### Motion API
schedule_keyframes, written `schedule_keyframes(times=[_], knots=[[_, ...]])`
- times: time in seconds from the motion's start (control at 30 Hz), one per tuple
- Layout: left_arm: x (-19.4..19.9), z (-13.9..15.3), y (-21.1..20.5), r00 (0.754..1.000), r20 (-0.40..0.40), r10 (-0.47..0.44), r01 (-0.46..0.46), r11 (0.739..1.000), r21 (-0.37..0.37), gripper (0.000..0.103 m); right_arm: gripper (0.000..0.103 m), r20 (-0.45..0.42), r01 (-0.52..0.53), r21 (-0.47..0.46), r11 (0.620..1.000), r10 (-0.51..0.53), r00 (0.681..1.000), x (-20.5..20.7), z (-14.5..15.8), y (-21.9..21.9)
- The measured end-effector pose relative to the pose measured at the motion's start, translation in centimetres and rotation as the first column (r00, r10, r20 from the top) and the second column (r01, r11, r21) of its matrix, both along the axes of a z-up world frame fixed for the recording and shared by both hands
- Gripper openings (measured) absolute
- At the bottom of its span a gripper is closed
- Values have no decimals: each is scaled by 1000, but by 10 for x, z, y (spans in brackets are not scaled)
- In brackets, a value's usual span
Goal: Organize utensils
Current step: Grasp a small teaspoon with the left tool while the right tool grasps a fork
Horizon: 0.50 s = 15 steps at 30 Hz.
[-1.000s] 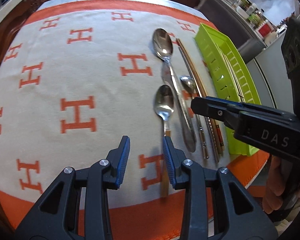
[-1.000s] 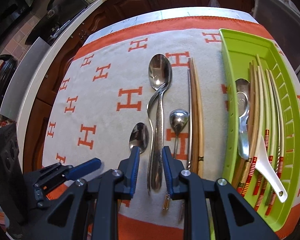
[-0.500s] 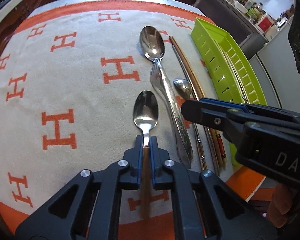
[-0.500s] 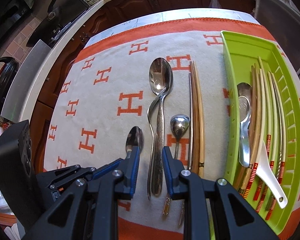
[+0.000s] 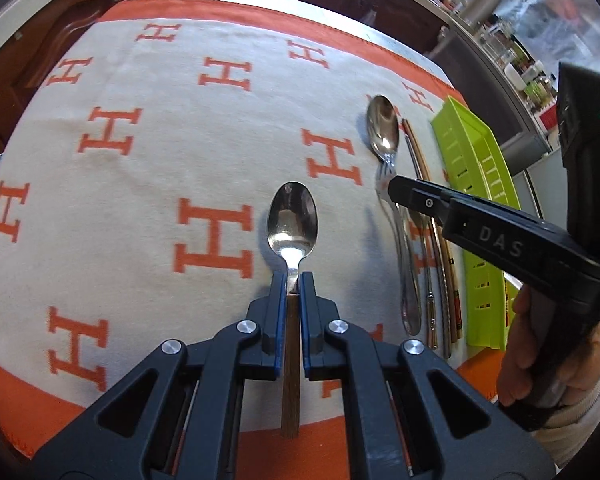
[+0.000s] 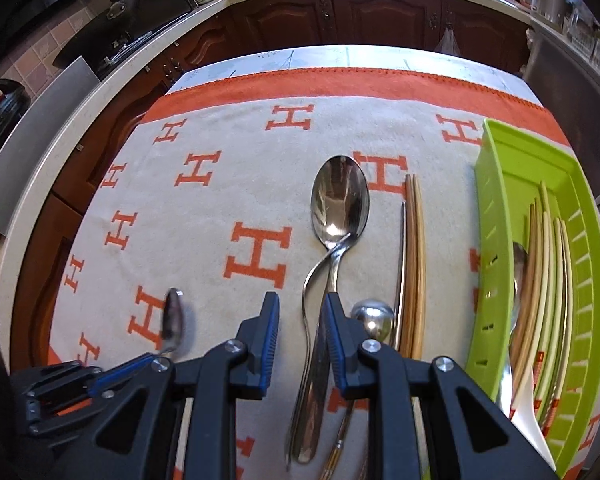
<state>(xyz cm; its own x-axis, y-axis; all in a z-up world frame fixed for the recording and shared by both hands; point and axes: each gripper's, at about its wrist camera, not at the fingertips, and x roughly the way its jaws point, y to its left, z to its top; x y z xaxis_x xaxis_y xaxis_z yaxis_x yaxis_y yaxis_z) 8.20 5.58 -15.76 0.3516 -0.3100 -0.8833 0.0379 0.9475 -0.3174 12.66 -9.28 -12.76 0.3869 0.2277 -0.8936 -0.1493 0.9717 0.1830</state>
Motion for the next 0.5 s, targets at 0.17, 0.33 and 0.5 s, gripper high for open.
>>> schedule_keyframes(times=[0.17, 0.33, 0.5], knots=[[-1, 1, 10, 1000, 4, 22, -22, 1000, -8, 4, 7, 5, -34, -45, 998, 34, 999, 7, -9, 10], [-4, 3, 10, 1000, 5, 19, -19, 1000, -9, 4, 3, 32, -50, -85, 995, 53, 998, 4, -11, 15], [-9, 13, 8, 1000, 28, 12, -12, 1000, -2, 4, 2, 12, -32, 0, 999, 32, 999, -1, -6, 3]])
